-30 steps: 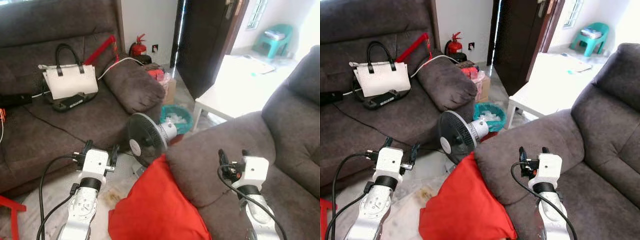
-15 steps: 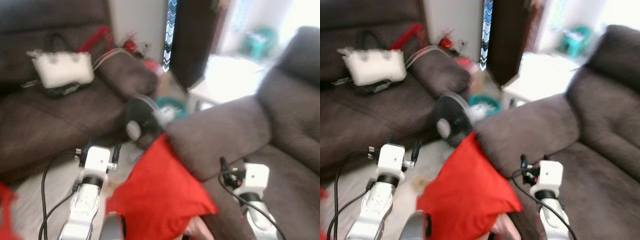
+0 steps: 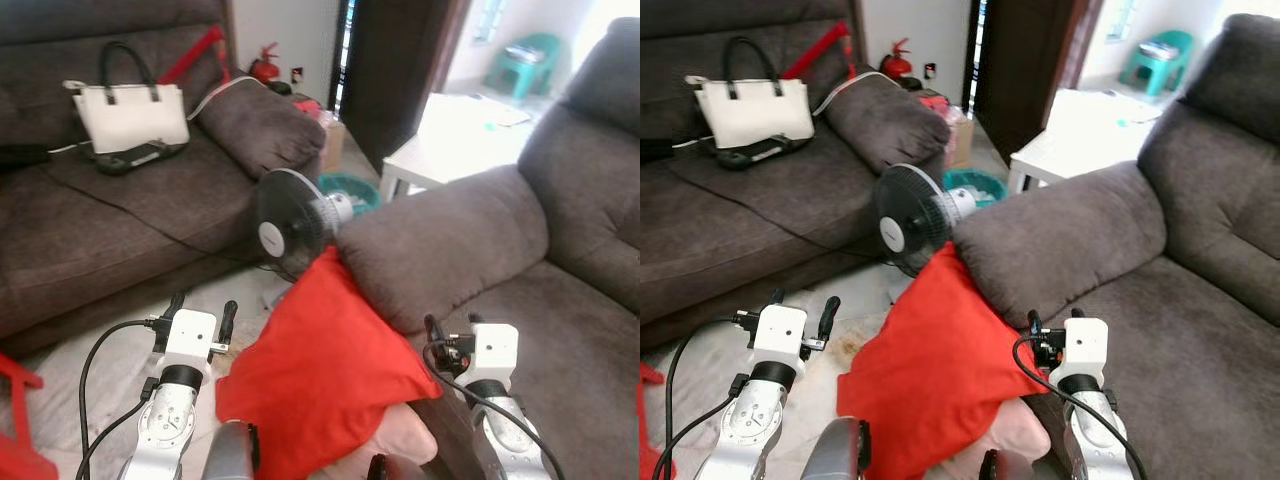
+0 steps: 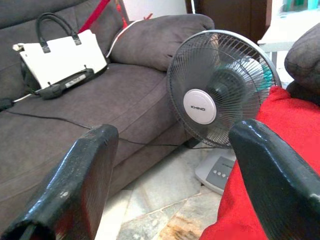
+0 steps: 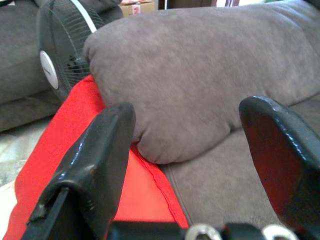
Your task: Move the pillow to the sofa from floor
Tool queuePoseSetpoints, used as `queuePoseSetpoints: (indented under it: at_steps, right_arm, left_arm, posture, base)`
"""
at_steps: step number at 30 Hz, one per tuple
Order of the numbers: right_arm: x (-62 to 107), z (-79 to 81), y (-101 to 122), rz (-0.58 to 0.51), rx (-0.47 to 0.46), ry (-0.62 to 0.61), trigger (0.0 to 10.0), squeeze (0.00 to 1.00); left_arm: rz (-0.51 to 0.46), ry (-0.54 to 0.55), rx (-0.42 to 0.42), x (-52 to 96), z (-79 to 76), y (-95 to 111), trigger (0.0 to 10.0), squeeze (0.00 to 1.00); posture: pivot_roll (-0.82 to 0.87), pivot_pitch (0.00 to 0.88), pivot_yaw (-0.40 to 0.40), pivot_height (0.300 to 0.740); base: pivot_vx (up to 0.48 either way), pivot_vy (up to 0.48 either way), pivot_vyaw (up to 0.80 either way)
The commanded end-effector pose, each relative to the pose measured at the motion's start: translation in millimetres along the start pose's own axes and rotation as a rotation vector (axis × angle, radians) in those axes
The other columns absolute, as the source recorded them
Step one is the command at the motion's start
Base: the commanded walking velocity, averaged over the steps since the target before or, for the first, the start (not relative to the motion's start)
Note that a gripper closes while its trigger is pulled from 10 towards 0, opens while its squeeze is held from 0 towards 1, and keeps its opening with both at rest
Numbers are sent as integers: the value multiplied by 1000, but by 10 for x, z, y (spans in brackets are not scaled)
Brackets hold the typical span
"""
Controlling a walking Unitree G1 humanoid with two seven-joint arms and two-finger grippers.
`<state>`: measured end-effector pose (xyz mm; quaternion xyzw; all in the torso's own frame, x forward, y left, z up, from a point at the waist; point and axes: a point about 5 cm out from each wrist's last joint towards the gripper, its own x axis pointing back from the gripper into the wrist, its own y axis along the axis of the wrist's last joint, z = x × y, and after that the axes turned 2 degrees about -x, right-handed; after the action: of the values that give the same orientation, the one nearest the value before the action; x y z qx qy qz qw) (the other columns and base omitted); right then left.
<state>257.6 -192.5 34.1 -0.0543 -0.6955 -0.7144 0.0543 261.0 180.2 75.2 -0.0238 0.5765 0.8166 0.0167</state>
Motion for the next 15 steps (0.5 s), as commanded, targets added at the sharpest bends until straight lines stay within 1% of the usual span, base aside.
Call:
queuePoseSetpoints:
  at_steps: [1,7,11,13,15]
  right_arm:
    - [-32,-10,11,6,17,1,10000,0]
    - [-40,-26,3,14,6,-16,10000,0]
    - [-43,-30,2,15,5,-17,10000,0]
    - [-47,-28,1,13,8,-14,10000,0]
    - [-47,-21,11,-4,3,-9,10000,0]
  left_arm:
    - [-23,-8,4,-24,-7,51,10000,0]
    - [-20,-10,5,-25,-6,46,10000,0]
    - [-20,-11,5,-26,-7,45,10000,0]
    - [-19,-14,6,-25,-14,41,10000,0]
    - [-18,-14,7,-23,-19,42,10000,0]
  posture:
    - [128,1,-90,621]
    - [127,2,-90,621]
    - [126,3,-89,612]
    - [126,4,-90,598]
    - [126,5,-91,594]
  base:
    - [0,0,0]
    - [0,0,0]
    - [0,0,0]
    - [0,0,0]
    - [0,0,0]
